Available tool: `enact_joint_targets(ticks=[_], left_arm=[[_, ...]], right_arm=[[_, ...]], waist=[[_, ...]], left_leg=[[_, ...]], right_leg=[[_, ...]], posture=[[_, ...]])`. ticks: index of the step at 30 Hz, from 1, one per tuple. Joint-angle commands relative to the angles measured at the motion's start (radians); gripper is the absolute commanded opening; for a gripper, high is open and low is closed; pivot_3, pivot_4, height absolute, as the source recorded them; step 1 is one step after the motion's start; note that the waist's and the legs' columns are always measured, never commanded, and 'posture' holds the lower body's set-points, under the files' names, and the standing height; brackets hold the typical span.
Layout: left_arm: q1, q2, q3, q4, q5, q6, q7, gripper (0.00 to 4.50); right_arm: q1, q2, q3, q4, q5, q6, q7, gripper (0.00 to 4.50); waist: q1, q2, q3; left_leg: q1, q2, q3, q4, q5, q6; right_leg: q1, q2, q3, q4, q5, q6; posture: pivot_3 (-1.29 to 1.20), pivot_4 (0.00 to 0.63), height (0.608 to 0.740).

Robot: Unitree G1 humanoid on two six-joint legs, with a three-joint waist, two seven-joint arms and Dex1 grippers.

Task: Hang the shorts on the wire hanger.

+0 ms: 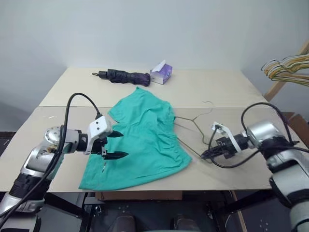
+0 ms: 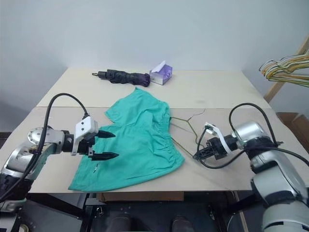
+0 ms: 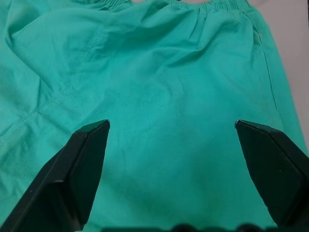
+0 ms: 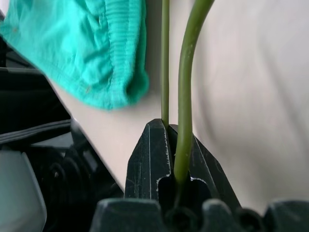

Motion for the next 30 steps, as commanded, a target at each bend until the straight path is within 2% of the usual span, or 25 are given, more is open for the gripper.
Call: enact_joint_targets(ticks=[1, 5, 9, 14, 21, 25, 30], left_arm=[[0.016, 0.012, 0.044, -0.052, -0.018, 0.005, 0.016, 4.49], [0.036, 0.016, 0.059, -0.063, -0.019, 0.009, 0.021, 4.49], [0.020, 0.001, 0.062, -0.046, -0.025, 0.009, 0.023, 4.49], [-0.051, -0.017, 0.071, -0.014, -0.062, 0.003, -0.019, 4.49], [-0.211, 0.029, 0.201, 0.094, -0.194, -0.010, -0.144, 4.49], [-0.389, 0.094, 0.269, 0.238, -0.237, -0.021, -0.225, 4.49], [-0.592, 0.144, 0.197, 0.471, -0.140, -0.126, -0.340, 4.49]], right_arm=[[-0.046, -0.008, -0.109, 0.051, -0.001, -0.014, -0.020, 0.00], [0.000, -0.011, -0.201, -0.045, 0.019, 0.025, -0.072, 0.00], [0.106, 0.023, -0.367, -0.264, 0.041, 0.000, -0.274, 0.00], [0.270, 0.056, -0.447, -0.586, 0.013, -0.267, -0.371, 0.00], [0.294, 0.080, -0.392, -0.678, -0.067, -0.606, -0.375, 0.00], [0.240, 0.107, -0.305, -0.646, -0.152, -0.744, -0.351, 0.00], [0.183, 0.156, -0.219, -0.590, -0.233, -0.862, -0.331, 0.00]], waist=[[0.014, 0.000, 0.000], [0.028, 0.000, 0.000], [0.036, 0.000, 0.000], [0.034, 0.000, 0.000], [0.000, 0.000, 0.000], [-0.025, 0.000, 0.000], [-0.036, 0.000, 0.000]], left_leg=[[0.000, 0.000, 0.000, 0.000, 0.000, 0.000], [-0.001, 0.000, 0.000, 0.000, 0.000, 0.000], [-0.001, 0.000, 0.000, 0.000, 0.000, 0.000], [-0.003, 0.000, 0.000, 0.000, 0.000, 0.000], [-0.004, 0.000, -0.001, 0.000, 0.000, 0.000], [-0.004, 0.000, -0.001, 0.000, 0.000, 0.000], [-0.003, 0.000, -0.001, 0.000, 0.000, 0.000]], right_leg=[[0.000, 0.000, 0.000, 0.000, 0.000, 0.000], [-0.001, 0.000, 0.000, 0.000, 0.000, 0.000], [-0.001, 0.000, -0.001, 0.000, 0.000, 0.000], [-0.002, 0.000, -0.001, 0.000, 0.000, 0.000], [-0.004, 0.000, -0.001, 0.000, 0.000, 0.000], [-0.003, 0.000, -0.001, 0.000, 0.000, 0.000], [-0.002, 0.000, -0.001, 0.000, 0.000, 0.000]], posture=[[0.19, 0.000, 0.740], [0.18, 0.000, 0.740], [0.14, 0.000, 0.740], [0.11, 0.000, 0.740], [0.10, 0.000, 0.740], [0.13, 0.000, 0.740], [0.14, 0.000, 0.740]])
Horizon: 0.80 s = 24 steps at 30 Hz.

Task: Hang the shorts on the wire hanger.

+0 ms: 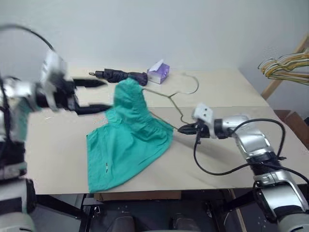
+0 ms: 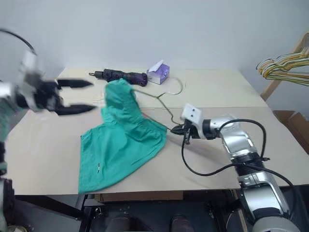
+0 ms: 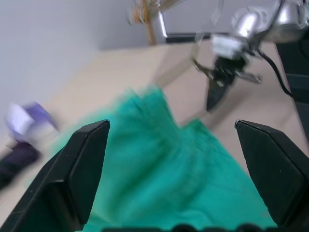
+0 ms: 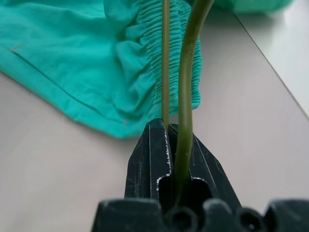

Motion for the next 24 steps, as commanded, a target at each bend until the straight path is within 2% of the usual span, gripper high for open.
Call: enact_joint_targets(ticks=[1, 5, 10, 16, 20, 24], left_arm=[[-0.110, 0.020, -0.055, 0.161, 0.076, -0.089, -0.089, 4.49], [-0.188, 0.046, -0.227, 0.276, 0.108, -0.181, -0.182, 4.49], [-0.247, 0.087, -0.488, 0.321, 0.070, -0.255, -0.182, 4.49], [-0.307, 0.098, -0.701, 0.380, 0.076, -0.370, -0.182, 4.49], [-0.323, 0.090, -0.802, 0.404, 0.048, -0.390, -0.182, 3.63], [-0.313, 0.075, -0.855, 0.411, 0.014, -0.403, -0.182, 2.26]], right_arm=[[-0.058, 0.029, 0.026, 0.020, -0.037, -0.091, 0.017, 0.00], [-0.101, 0.080, 0.074, 0.070, -0.095, -0.144, 0.011, 0.00], [-0.128, 0.126, 0.100, 0.092, -0.129, -0.131, 0.011, 0.00], [-0.123, 0.137, 0.103, 0.069, -0.148, -0.095, 0.019, 0.00], [-0.113, 0.135, 0.104, 0.055, -0.155, -0.089, 0.016, 0.00], [-0.109, 0.133, 0.103, 0.036, -0.157, -0.068, 0.017, 0.00]], waist=[[0.002, 0.000, 0.000], [0.008, 0.000, 0.000], [0.017, 0.000, 0.000], [0.017, 0.000, 0.000], [0.011, 0.000, 0.000], [0.009, 0.000, 0.000]], left_leg=[[0.000, 0.000, 0.000, 0.000, 0.000, 0.000], [0.000, 0.000, 0.000, 0.000, 0.000, 0.000], [-0.003, 0.000, 0.000, 0.000, 0.000, 0.000], [-0.011, 0.000, 0.000, 0.002, 0.000, 0.000], [-0.011, 0.000, 0.001, 0.003, 0.000, 0.000], [-0.011, 0.000, 0.000, 0.003, 0.000, 0.000]], right_leg=[[0.000, 0.000, 0.000, 0.000, 0.000, 0.000], [0.000, 0.000, -0.001, 0.001, 0.000, 0.000], [-0.003, 0.000, 0.000, 0.001, 0.000, 0.000], [-0.013, 0.000, 0.001, 0.006, 0.000, 0.000], [-0.014, 0.000, 0.001, 0.006, 0.000, 0.000], [-0.014, 0.000, 0.001, 0.007, 0.000, 0.000]], posture=[[0.15, 0.000, 0.740], [0.15, 0.000, 0.740], [0.14, 0.000, 0.740], [0.12, 0.000, 0.740], [0.10, 0.000, 0.740], [0.09, 0.000, 0.740]])
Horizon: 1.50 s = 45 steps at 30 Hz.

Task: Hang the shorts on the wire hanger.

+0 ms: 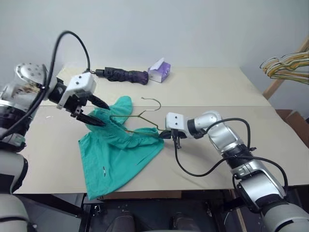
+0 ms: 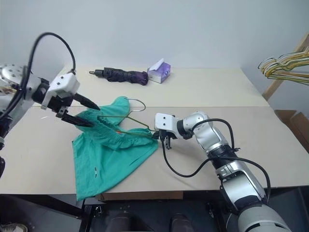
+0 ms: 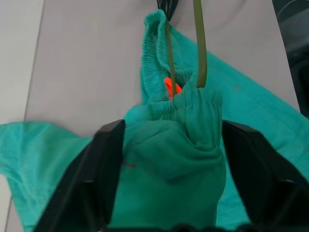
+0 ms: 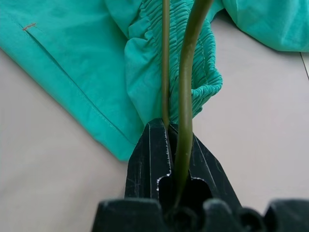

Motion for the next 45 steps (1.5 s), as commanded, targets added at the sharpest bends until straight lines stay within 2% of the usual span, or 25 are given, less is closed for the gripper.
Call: enact_joint_targets(ticks=[1, 5, 7, 11, 16, 21, 25, 29, 34, 38, 41, 45], left_arm=[[-0.027, -0.007, -0.021, 0.008, -0.038, -0.021, -0.003, 1.96], [-0.030, -0.028, -0.018, 0.034, -0.039, -0.031, -0.003, 0.54], [-0.031, -0.035, -0.016, 0.045, -0.034, -0.039, -0.003, 0.07], [-0.028, -0.053, 0.029, 0.072, -0.009, -0.049, -0.003, 0.07], [-0.018, -0.054, 0.070, 0.089, 0.038, -0.077, -0.003, 0.07], [0.000, -0.044, 0.095, 0.110, 0.081, -0.113, -0.003, 0.07], [0.003, -0.058, 0.127, 0.134, 0.100, -0.131, -0.003, 0.07], [-0.019, -0.124, 0.248, 0.223, 0.191, -0.170, 0.054, 0.07], [-0.025, -0.150, 0.338, 0.251, 0.244, -0.179, 0.024, 0.07], [-0.034, -0.171, 0.389, 0.264, 0.286, -0.183, 0.018, 0.07], [-0.044, -0.185, 0.420, 0.278, 0.309, -0.186, 0.016, 0.07], [-0.055, -0.195, 0.448, 0.293, 0.339, -0.191, 0.013, 0.07]], right_arm=[[-0.015, -0.009, -0.019, -0.061, 0.004, 0.019, 0.002, 0.00], [-0.012, -0.016, -0.021, -0.076, 0.003, 0.027, 0.004, 0.00], [-0.012, -0.017, -0.020, -0.077, 0.000, 0.030, 0.001, 0.00], [-0.018, -0.015, -0.008, -0.071, -0.013, 0.063, 0.003, 0.00], [-0.013, 0.013, -0.030, -0.057, -0.040, 0.001, -0.094, 0.00], [-0.027, 0.000, -0.075, -0.041, -0.037, 0.003, -0.166, 1.39], [-0.060, -0.028, -0.139, -0.016, -0.037, 0.021, -0.240, 2.81], [-0.061, -0.078, -0.274, -0.093, 0.048, 0.180, -0.266, 4.18], [0.084, -0.149, -0.416, -0.254, 0.188, 0.359, -0.235, 4.18], [0.241, -0.154, -0.435, -0.317, 0.240, 0.426, -0.234, 4.18], [0.316, -0.113, -0.384, -0.322, 0.247, 0.440, -0.244, 4.18], [0.316, 0.034, -0.346, -0.298, 0.313, 0.476, -0.266, 4.18]], waist=[[0.000, 0.000, 0.000], [-0.006, 0.000, 0.000], [-0.009, 0.000, 0.000], [-0.015, 0.000, 0.000], [-0.022, 0.000, 0.000], [-0.021, 0.000, 0.000], [-0.020, 0.000, 0.000], [-0.012, 0.000, 0.000], [-0.007, 0.000, 0.000], [-0.008, -0.001, 0.000], [-0.017, 0.000, 0.000], [-0.031, 0.000, 0.000]], left_leg=[[0.000, 0.000, 0.000, 0.000, 0.000, 0.000], [0.000, 0.000, 0.000, 0.001, 0.000, 0.000], [0.000, 0.000, 0.000, 0.001, 0.000, 0.000], [0.000, 0.000, 0.000, 0.001, 0.000, 0.000], [0.000, 0.000, 0.000, 0.001, 0.000, 0.000], [0.000, 0.000, 0.000, 0.001, 0.000, 0.000], [0.000, 0.000, 0.000, 0.001, 0.000, 0.000], [0.000, 0.000, 0.000, 0.001, 0.000, 0.000], [0.000, 0.000, 0.000, 0.001, 0.000, 0.000], [0.000, 0.000, 0.000, 0.001, 0.000, 0.000], [0.001, 0.000, 0.000, 0.002, 0.000, 0.000], [0.002, 0.000, 0.000, 0.002, 0.000, 0.000]], right_leg=[[0.000, 0.000, 0.000, 0.000, 0.000, 0.000], [0.000, 0.000, 0.000, 0.000, 0.000, 0.000], [0.000, 0.000, 0.000, 0.000, 0.000, 0.000], [0.000, 0.000, 0.000, 0.000, 0.000, 0.000], [0.000, 0.000, 0.000, 0.000, 0.000, 0.000], [0.000, 0.000, 0.000, 0.001, 0.000, 0.000], [0.000, 0.000, 0.000, 0.000, 0.000, 0.000], [0.000, 0.000, 0.000, 0.000, 0.000, 0.000], [0.001, 0.000, -0.001, -0.001, 0.000, 0.000], [0.002, 0.000, 0.000, 0.000, 0.000, 0.000], [0.001, 0.000, 0.000, 0.001, 0.000, 0.000], [0.002, 0.000, 0.001, 0.002, 0.000, 0.000]], posture=[[0.08, 0.000, 0.740], [0.08, 0.000, 0.740], [0.08, 0.000, 0.740], [0.08, 0.000, 0.740], [0.09, 0.000, 0.740], [0.10, 0.000, 0.740], [0.09, 0.000, 0.740], [0.09, 0.000, 0.740], [0.10, 0.000, 0.740], [0.09, 0.000, 0.740], [0.09, 0.000, 0.740], [0.09, 0.000, 0.740]])
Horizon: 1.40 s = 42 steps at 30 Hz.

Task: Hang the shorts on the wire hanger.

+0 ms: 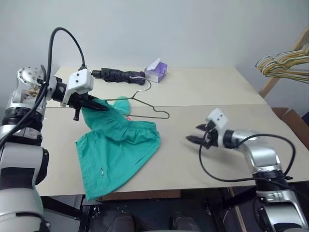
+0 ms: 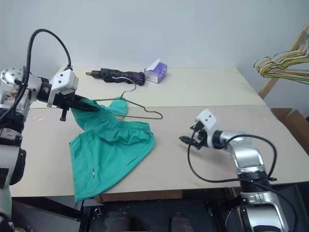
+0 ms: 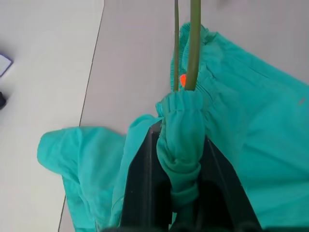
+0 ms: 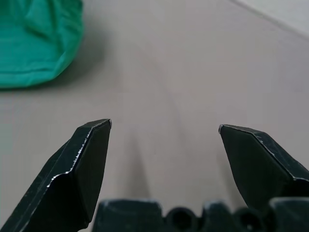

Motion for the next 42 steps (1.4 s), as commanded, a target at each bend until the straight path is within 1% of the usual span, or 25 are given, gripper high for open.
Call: enact_joint_targets(ticks=[1, 4, 9, 10, 12, 14, 16, 17, 21, 23, 26, 28, 33, 35, 39, 42], left_arm=[[-0.052, -0.002, 0.055, 0.008, 0.020, -0.015, 0.001, 0.07], [-0.056, -0.010, 0.074, 0.011, 0.036, -0.017, 0.004, 0.07], [-0.051, -0.014, 0.100, 0.005, 0.051, -0.016, -0.005, 0.07], [-0.048, -0.014, 0.107, 0.002, 0.050, -0.013, -0.008, 0.07], [-0.043, -0.015, 0.119, -0.002, 0.052, -0.009, -0.013, 0.07], [-0.041, -0.016, 0.127, -0.005, 0.057, -0.010, -0.016, 0.07], [-0.037, -0.014, 0.135, -0.006, 0.052, -0.009, -0.017, 0.07], [-0.036, -0.013, 0.138, -0.006, 0.051, -0.010, -0.017, 0.07], [-0.036, -0.015, 0.146, -0.002, 0.058, -0.012, -0.016, 0.07], [-0.036, -0.017, 0.149, -0.003, 0.060, -0.010, -0.015, 0.07], [-0.030, -0.011, 0.148, -0.013, 0.047, -0.002, -0.017, 0.07], [-0.020, -0.001, 0.140, -0.029, 0.021, 0.014, -0.017, 0.07], [0.024, 0.049, 0.082, -0.106, -0.040, 0.065, -0.017, 0.07], [0.046, 0.071, 0.065, -0.139, -0.068, 0.076, -0.017, 0.07], [0.085, 0.121, 0.034, -0.197, -0.126, 0.098, -0.017, 0.07], [0.090, 0.138, 0.035, -0.194, -0.111, 0.096, -0.017, 0.07]], right_arm=[[-0.042, 0.101, 0.024, -0.018, 0.076, 0.022, -0.012, 4.18], [-0.085, 0.181, 0.049, 0.013, 0.090, 0.032, -0.036, 4.18], [-0.132, 0.244, 0.088, 0.097, 0.070, -0.005, -0.068, 4.18], [-0.147, 0.260, 0.093, 0.128, 0.068, -0.008, -0.077, 4.02], [-0.162, 0.277, 0.101, 0.163, 0.068, -0.015, -0.081, 3.62], [-0.163, 0.281, 0.106, 0.169, 0.069, -0.022, -0.076, 2.99], [-0.172, 0.296, 0.101, 0.207, 0.066, -0.038, -0.092, 2.20], [-0.177, 0.301, 0.099, 0.222, 0.066, -0.043, -0.098, 1.95], [-0.206, 0.323, 0.089, 0.288, 0.060, -0.079, -0.124, 0.62], [-0.217, 0.327, 0.091, 0.311, 0.051, -0.086, -0.137, 0.03], [-0.221, 0.328, 0.086, 0.333, 0.034, -0.095, -0.177, 0.03], [-0.224, 0.324, 0.072, 0.358, 0.010, -0.096, -0.233, 0.03], [-0.208, 0.264, 0.041, 0.367, -0.007, -0.121, -0.272, 0.03], [-0.199, 0.227, 0.050, 0.365, -0.034, -0.142, -0.282, 0.03], [-0.199, 0.188, 0.008, 0.350, 0.002, -0.113, -0.276, 0.03], [-0.192, 0.156, -0.005, 0.331, 0.014, -0.105, -0.261, 0.03]], waist=[[-0.003, 0.000, 0.000], [-0.002, 0.000, 0.000], [0.011, 0.000, 0.000], [0.012, 0.000, 0.000], [0.012, 0.000, 0.000], [0.013, 0.000, 0.000], [0.012, 0.000, 0.000], [0.012, 0.000, 0.000], [0.009, 0.000, 0.000], [0.009, 0.000, 0.000], [0.009, 0.000, 0.000], [0.010, 0.000, 0.000], [0.009, 0.000, 0.000], [0.010, 0.000, 0.000], [0.008, 0.000, 0.000], [0.008, 0.000, 0.000]], left_leg=[[0.000, 0.000, 0.000, 0.000, 0.000, 0.000], [-0.001, 0.000, -0.001, 0.000, 0.000, 0.000], [-0.002, 0.000, -0.001, 0.000, 0.000, 0.000], [-0.001, 0.000, -0.001, 0.000, 0.000, 0.000], [-0.002, 0.000, -0.001, 0.000, 0.000, 0.000], [-0.002, 0.000, -0.001, 0.001, 0.000, 0.000], [-0.002, 0.000, -0.002, 0.001, 0.000, 0.000], [-0.002, 0.000, -0.001, 0.001, 0.000, 0.000], [-0.002, 0.000, -0.001, 0.000, 0.000, 0.000], [-0.002, 0.000, -0.001, 0.000, 0.000, 0.000], [-0.002, 0.000, -0.001, 0.000, 0.000, 0.000], [-0.002, 0.000, -0.001, 0.000, 0.000, 0.000], [-0.002, 0.000, -0.001, 0.000, 0.000, 0.000], [-0.002, 0.000, -0.001, 0.000, 0.000, 0.000], [-0.002, 0.000, -0.001, 0.000, 0.000, 0.000], [-0.002, 0.000, -0.001, 0.000, 0.000, 0.000]], right_leg=[[0.000, 0.000, 0.000, 0.000, 0.000, 0.000], [-0.001, 0.000, 0.000, 0.000, 0.000, 0.000], [0.000, 0.000, -0.002, 0.000, 0.000, 0.000], [0.000, 0.000, -0.002, 0.000, 0.000, 0.000], [0.000, 0.000, -0.002, -0.001, 0.000, 0.000], [0.000, 0.000, -0.002, 0.000, 0.000, 0.000], [0.000, 0.000, -0.002, 0.000, 0.000, 0.000], [0.000, 0.000, -0.002, 0.000, 0.000, 0.000], [0.000, 0.000, -0.002, 0.000, 0.000, 0.000], [0.000, 0.000, -0.001, 0.000, 0.000, 0.000], [0.000, 0.000, -0.002, 0.000, 0.000, 0.000], [0.000, 0.000, -0.002, 0.000, 0.000, 0.000], [-0.001, 0.000, -0.001, 0.000, 0.000, 0.000], [0.000, 0.000, -0.001, 0.000, 0.000, 0.000], [-0.001, 0.000, -0.001, 0.000, 0.000, 0.000], [0.000, 0.000, -0.001, 0.000, 0.000, 0.000]], posture=[[0.09, 0.000, 0.740], [0.10, 0.000, 0.740], [0.11, 0.000, 0.740], [0.11, 0.000, 0.740], [0.12, 0.000, 0.740], [0.12, 0.000, 0.740], [0.12, 0.000, 0.740], [0.12, 0.000, 0.740], [0.12, 0.000, 0.740], [0.12, 0.000, 0.740], [0.12, 0.000, 0.740], [0.13, 0.000, 0.740], [0.13, 0.000, 0.740], [0.12, 0.000, 0.740], [0.12, 0.000, 0.740], [0.12, 0.000, 0.740]])
